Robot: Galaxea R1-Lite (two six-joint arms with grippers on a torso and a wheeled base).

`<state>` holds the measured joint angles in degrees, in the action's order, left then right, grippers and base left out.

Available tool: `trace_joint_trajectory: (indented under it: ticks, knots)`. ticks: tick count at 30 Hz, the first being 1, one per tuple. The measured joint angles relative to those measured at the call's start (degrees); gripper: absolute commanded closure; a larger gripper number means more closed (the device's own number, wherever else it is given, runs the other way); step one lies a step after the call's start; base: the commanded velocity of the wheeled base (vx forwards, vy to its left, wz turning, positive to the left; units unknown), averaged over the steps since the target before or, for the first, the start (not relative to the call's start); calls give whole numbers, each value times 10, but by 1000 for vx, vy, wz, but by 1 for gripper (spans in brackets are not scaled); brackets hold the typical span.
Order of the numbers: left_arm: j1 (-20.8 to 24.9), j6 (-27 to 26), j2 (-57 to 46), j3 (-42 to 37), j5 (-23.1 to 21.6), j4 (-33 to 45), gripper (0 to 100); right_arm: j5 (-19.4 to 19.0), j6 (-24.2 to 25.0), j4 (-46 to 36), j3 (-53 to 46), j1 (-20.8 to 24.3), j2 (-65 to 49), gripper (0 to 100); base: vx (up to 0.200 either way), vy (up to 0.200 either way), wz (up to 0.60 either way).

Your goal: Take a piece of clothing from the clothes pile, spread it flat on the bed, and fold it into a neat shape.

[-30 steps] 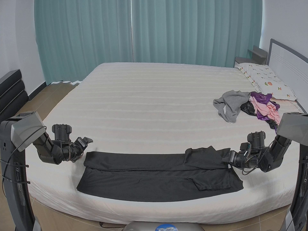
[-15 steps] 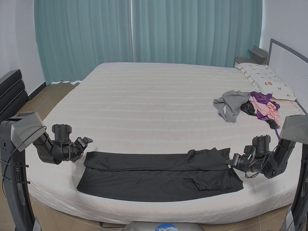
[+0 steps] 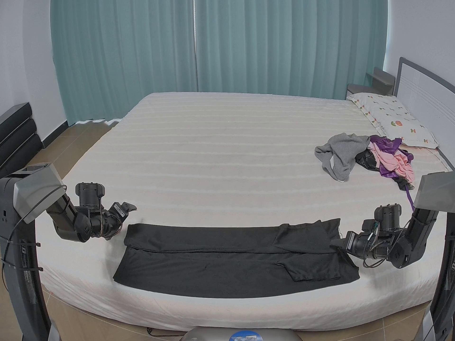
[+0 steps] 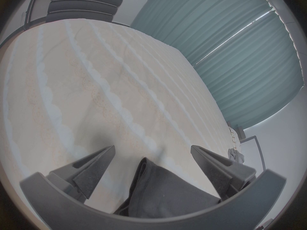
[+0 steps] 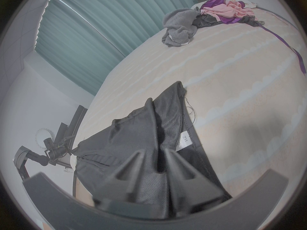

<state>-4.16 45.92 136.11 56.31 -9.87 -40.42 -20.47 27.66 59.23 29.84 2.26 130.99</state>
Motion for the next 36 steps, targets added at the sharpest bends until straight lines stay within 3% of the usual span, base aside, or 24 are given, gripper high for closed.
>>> trace_joint_trajectory:
  ticks: [12,22,36]
  knots:
    - [3,-92,-34,-66,-39,12,0,-1,75,40,-20,-20,-9,0,0,0,0]
    - [20,-150,-44,-115,-58,-44,0,-33,79,42,-35,-29,-10,0,0,0,0]
    - [42,-220,-21,-124,-53,-58,0,-40,79,42,-45,-31,-6,0,0,0,0]
